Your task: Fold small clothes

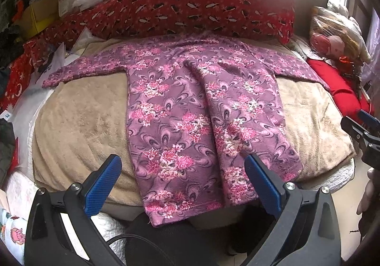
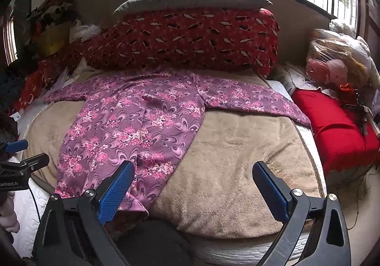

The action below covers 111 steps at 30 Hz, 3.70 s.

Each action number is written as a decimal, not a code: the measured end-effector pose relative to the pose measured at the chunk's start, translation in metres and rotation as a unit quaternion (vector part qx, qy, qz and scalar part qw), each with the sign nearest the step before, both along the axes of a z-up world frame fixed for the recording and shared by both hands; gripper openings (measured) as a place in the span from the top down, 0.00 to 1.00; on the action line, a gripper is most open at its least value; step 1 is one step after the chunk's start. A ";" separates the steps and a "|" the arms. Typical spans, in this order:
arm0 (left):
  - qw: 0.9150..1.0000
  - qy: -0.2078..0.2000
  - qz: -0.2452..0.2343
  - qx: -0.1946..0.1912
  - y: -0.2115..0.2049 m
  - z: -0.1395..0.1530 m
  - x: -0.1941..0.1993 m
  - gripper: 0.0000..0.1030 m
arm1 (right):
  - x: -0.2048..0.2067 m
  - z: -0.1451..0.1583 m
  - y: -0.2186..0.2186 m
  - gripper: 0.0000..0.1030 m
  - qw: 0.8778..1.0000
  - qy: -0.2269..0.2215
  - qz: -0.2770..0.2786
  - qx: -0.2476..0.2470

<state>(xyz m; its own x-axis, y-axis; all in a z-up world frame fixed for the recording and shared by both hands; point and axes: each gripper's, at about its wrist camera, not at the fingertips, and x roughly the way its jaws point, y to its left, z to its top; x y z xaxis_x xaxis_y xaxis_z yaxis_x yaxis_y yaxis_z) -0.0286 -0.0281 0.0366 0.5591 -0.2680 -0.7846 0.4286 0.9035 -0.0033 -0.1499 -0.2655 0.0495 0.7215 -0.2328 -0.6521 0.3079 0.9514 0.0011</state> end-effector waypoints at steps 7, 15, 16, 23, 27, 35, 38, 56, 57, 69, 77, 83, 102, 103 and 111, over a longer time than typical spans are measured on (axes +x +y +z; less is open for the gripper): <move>0.999 0.026 0.024 0.013 0.011 -0.016 0.025 0.00 | 0.009 -0.013 -0.004 0.05 0.999 0.022 0.008 0.028; 0.983 0.134 0.117 0.048 0.066 -0.073 0.075 0.00 | 0.045 -0.074 -0.023 0.20 0.982 0.104 0.020 0.158; 0.981 0.148 0.116 0.050 0.068 -0.080 0.077 0.00 | 0.049 -0.082 -0.023 0.21 0.979 0.114 0.019 0.170; 0.961 0.263 0.080 0.035 0.052 -0.132 0.074 0.25 | 0.085 -0.130 0.004 0.32 0.955 0.173 0.057 0.233; 0.956 0.286 0.057 0.023 0.042 -0.133 0.070 0.95 | 0.085 -0.126 0.017 0.96 0.965 0.165 0.070 0.191; 0.973 0.210 0.092 -0.024 0.074 -0.052 0.068 0.97 | 0.031 -0.062 -0.047 0.97 0.955 0.037 0.055 0.290; 0.971 0.208 0.111 -0.024 0.090 -0.039 0.073 0.97 | 0.003 -0.030 -0.087 0.99 0.960 -0.011 0.013 0.280; 0.953 0.237 0.120 -0.147 0.115 -0.043 0.114 0.61 | 0.013 -0.088 -0.103 0.48 0.915 0.020 -0.044 0.402; 0.955 0.232 0.122 -0.137 0.108 -0.042 0.128 0.61 | 0.020 -0.085 -0.103 0.48 0.920 0.025 -0.046 0.387; 0.955 0.260 0.144 -0.018 0.015 -0.093 0.234 0.64 | 0.143 -0.102 -0.116 0.49 0.945 0.063 -0.068 0.315; 0.972 0.170 0.139 0.082 0.000 -0.089 0.244 0.94 | 0.166 -0.080 -0.086 0.95 0.980 0.041 -0.001 0.193; 0.975 0.170 0.144 0.016 0.006 -0.064 0.239 0.94 | 0.156 -0.108 -0.125 0.82 0.961 0.096 -0.024 0.257; 0.980 0.176 0.069 0.061 -0.061 -0.102 0.215 0.68 | 0.032 -0.075 -0.344 0.48 0.911 -0.059 -0.253 0.321; 0.979 0.180 0.074 0.055 -0.060 -0.102 0.219 0.67 | 0.019 -0.084 -0.370 0.48 0.892 -0.066 -0.287 0.342; 0.977 0.192 0.082 0.051 -0.067 -0.103 0.246 0.63 | 0.015 -0.134 -0.436 0.41 0.816 -0.142 -0.348 0.439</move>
